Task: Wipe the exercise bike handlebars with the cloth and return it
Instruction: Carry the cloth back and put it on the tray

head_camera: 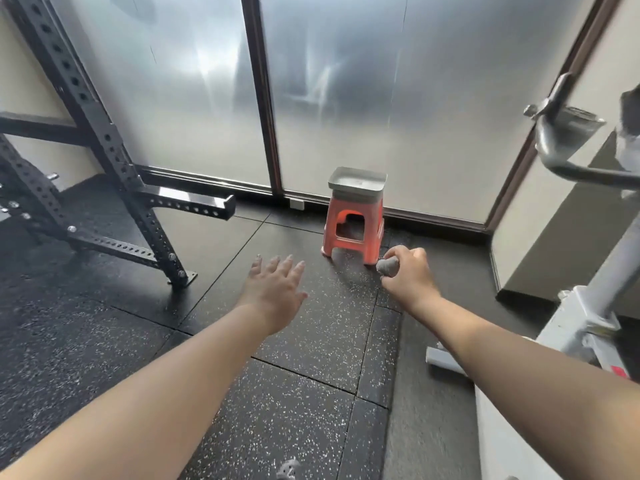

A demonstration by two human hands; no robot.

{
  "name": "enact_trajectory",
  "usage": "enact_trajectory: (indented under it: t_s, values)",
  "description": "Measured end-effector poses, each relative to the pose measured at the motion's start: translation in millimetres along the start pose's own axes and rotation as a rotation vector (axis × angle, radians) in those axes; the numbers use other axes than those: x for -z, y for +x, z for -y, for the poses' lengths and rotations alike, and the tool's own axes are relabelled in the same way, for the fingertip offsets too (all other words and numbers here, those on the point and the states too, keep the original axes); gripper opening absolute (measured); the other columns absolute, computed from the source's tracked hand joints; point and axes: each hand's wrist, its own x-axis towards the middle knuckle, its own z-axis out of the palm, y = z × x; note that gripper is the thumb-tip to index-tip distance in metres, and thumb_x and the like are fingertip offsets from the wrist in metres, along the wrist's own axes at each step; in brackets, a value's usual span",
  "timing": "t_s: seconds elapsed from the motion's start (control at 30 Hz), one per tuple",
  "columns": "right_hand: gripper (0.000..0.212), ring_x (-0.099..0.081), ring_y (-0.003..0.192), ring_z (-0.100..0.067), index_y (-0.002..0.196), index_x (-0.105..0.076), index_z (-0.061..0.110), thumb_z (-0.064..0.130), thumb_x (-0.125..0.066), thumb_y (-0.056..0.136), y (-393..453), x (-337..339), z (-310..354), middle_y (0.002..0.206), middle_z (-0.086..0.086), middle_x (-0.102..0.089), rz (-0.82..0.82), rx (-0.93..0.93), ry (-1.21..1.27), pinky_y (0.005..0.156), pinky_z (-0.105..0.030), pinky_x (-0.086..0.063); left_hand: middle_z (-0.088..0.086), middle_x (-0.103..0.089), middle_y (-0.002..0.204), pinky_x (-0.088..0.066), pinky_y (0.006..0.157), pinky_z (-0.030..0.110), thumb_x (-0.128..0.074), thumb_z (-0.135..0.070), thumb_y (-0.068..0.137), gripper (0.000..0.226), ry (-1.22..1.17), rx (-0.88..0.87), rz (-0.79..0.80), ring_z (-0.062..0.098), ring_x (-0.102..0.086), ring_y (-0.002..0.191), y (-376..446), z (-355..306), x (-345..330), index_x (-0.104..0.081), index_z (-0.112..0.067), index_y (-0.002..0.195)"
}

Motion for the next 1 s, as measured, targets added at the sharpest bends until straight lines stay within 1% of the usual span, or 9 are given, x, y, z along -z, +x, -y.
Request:
enact_trajectory:
  t_s: [0.13, 0.27, 0.37, 0.47, 0.6, 0.67, 0.77, 0.87, 1.0]
  values:
    - [0.028, -0.048, 0.089, -0.019, 0.103, -0.059, 0.018, 0.01, -0.061, 0.076, 70.2, -10.3, 22.2, 0.103, -0.002, -0.035, -0.045, -0.041, -0.009, 0.091, -0.025, -0.042, 0.002, -0.008, 0.157, -0.002, 0.116, 0.047, -0.023, -0.047, 0.096, 0.062, 0.001, -0.086, -0.059, 0.025, -0.006, 0.144, 81.0, 40.6, 5.4, -0.001, -0.022, 0.147]
    - [0.027, -0.046, 0.082, -0.017, 0.102, -0.059, 0.02, 0.012, -0.063, 0.076, 126.9, -18.3, 37.5, 0.104, -0.001, -0.035, -0.086, -0.091, -0.001, 0.088, -0.028, -0.045, 0.002, -0.008, 0.157, 0.002, 0.117, 0.042, -0.022, -0.046, 0.096, 0.061, -0.021, -0.151, -0.078, 0.021, -0.003, 0.144, 152.3, 71.5, 13.7, -0.003, -0.018, 0.148]
    - [0.028, -0.046, 0.081, -0.017, 0.104, -0.059, 0.017, 0.011, -0.064, 0.077, 160.7, -23.9, 37.8, 0.104, -0.002, -0.036, -0.123, -0.115, 0.0, 0.081, -0.021, -0.039, 0.001, -0.007, 0.158, 0.003, 0.117, 0.035, -0.023, -0.044, 0.097, 0.062, -0.044, -0.205, -0.073, 0.017, -0.001, 0.144, 200.8, 85.1, 18.5, -0.003, -0.016, 0.148]
    - [0.029, -0.046, 0.081, -0.017, 0.106, -0.059, 0.017, 0.011, -0.066, 0.078, 196.5, -28.8, 30.1, 0.105, -0.002, -0.035, -0.13, -0.165, 0.003, 0.078, -0.018, -0.034, 0.0, -0.005, 0.158, -0.004, 0.116, 0.031, -0.026, -0.043, 0.097, 0.064, -0.132, -0.208, -0.047, 0.015, -0.005, 0.144, 246.0, 89.7, 17.3, 0.002, -0.016, 0.148]
    - [0.03, -0.046, 0.083, -0.017, 0.106, -0.058, 0.019, 0.012, -0.066, 0.078, 259.5, -31.7, 16.6, 0.105, -0.001, -0.035, -0.134, -0.203, 0.018, 0.079, -0.022, -0.04, 0.0, -0.011, 0.157, -0.005, 0.118, 0.04, -0.026, -0.046, 0.096, 0.066, -0.11, -0.214, -0.024, 0.019, -0.012, 0.143, 316.1, 89.0, 12.0, 0.006, -0.019, 0.147]
    - [0.029, -0.046, 0.083, -0.016, 0.106, -0.056, 0.02, 0.013, -0.065, 0.079, 296.9, -31.3, 8.6, 0.106, -0.001, -0.036, -0.132, -0.203, 0.024, 0.077, -0.022, -0.038, 0.001, -0.013, 0.157, -0.004, 0.117, 0.044, -0.024, -0.047, 0.096, 0.066, -0.078, -0.211, -0.02, 0.021, -0.013, 0.143, 357.3, 88.1, 12.9, 0.005, -0.019, 0.147]
    - [0.03, -0.051, 0.085, -0.017, 0.107, -0.057, 0.022, 0.018, -0.067, 0.078, 358.3, -26.1, -3.0, 0.107, -0.001, -0.039, -0.132, -0.174, 0.034, 0.078, -0.024, -0.04, 0.001, -0.014, 0.156, -0.004, 0.117, 0.044, -0.024, -0.047, 0.096, 0.065, -0.082, -0.188, -0.018, 0.023, -0.013, 0.143, 421.8, 85.5, 16.8, 0.004, -0.02, 0.147]
    - [0.031, -0.05, 0.083, -0.017, 0.108, -0.057, 0.02, 0.017, -0.067, 0.079, 419.0, -15.3, -14.4, 0.108, -0.001, -0.039, -0.119, -0.171, 0.063, 0.078, -0.022, -0.038, 0.001, -0.012, 0.157, -0.003, 0.117, 0.044, -0.023, -0.047, 0.096, 0.064, -0.053, -0.188, -0.004, 0.022, -0.011, 0.143, 481.0, 83.5, 25.8, 0.004, -0.019, 0.147]
    - [0.032, -0.051, 0.085, -0.018, 0.109, -0.057, 0.021, 0.017, -0.067, 0.078, 487.8, -8.4, -28.9, 0.109, -0.003, -0.041, -0.082, -0.157, 0.071, 0.078, -0.023, -0.039, 0.001, -0.012, 0.157, 0.0, 0.117, 0.044, -0.025, -0.046, 0.096, 0.064, -0.055, -0.179, -0.07, 0.021, -0.008, 0.144, 545.7, 83.1, 35.9, -0.001, -0.018, 0.148]
